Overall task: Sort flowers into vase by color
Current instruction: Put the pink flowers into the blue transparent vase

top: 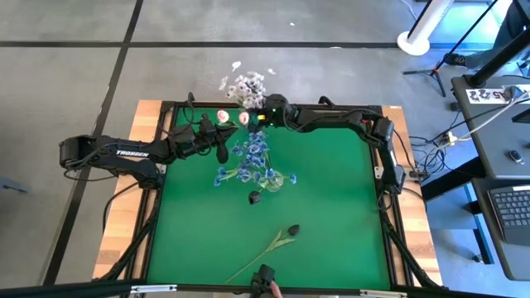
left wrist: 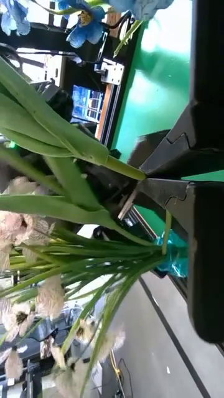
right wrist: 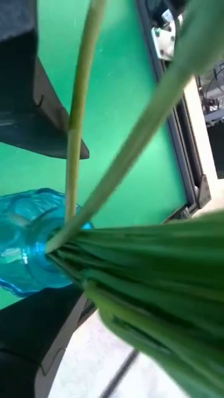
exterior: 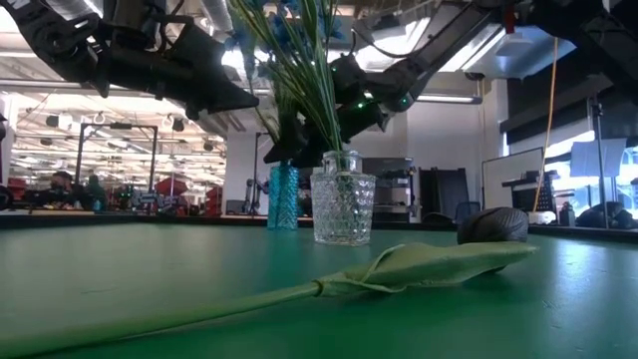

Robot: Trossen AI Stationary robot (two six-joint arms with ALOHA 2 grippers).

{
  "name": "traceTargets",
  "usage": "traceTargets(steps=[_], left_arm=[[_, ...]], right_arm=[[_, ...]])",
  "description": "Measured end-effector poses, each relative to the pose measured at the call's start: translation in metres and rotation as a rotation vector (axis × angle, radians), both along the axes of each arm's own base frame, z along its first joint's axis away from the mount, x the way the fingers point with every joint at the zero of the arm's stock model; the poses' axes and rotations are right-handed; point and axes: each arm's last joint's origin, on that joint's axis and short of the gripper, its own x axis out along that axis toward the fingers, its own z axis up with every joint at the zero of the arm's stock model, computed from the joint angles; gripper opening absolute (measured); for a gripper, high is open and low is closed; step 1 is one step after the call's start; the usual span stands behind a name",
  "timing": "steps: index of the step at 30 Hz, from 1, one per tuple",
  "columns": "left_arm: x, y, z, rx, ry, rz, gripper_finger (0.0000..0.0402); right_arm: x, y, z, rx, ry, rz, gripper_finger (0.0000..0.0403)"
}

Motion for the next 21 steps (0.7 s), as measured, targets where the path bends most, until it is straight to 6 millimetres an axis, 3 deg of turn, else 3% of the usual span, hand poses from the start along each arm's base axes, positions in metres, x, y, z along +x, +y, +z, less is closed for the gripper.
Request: traceTargets(steps=[5, 9, 12, 21], left_arm=[[0.000, 0.000, -0.001, -0.002, 0.005, -0.007, 0.0000], [0.000, 0.000, -0.001, -0.004, 0.010, -0.011, 0.0000], [0.000, 0.000, -0.001, -0.004, 0.008, -0.013, 0.0000], [0.000, 0.000, -0.001, -0.003, 0.006, -0.013, 0.0000]], right_arm=[[-0.004, -0.011, -0.005, 0.045, -0.001, -0.037, 0.0316], [-0.009, -0.012, -0.019, 0.099, 0.077, -0.035, 0.0279], [-0.009, -0.011, -0.019, 0.111, 0.087, -0.022, 0.0249], [-0.009, -0.010, -0.019, 0.098, 0.101, -0.010, 0.0250]])
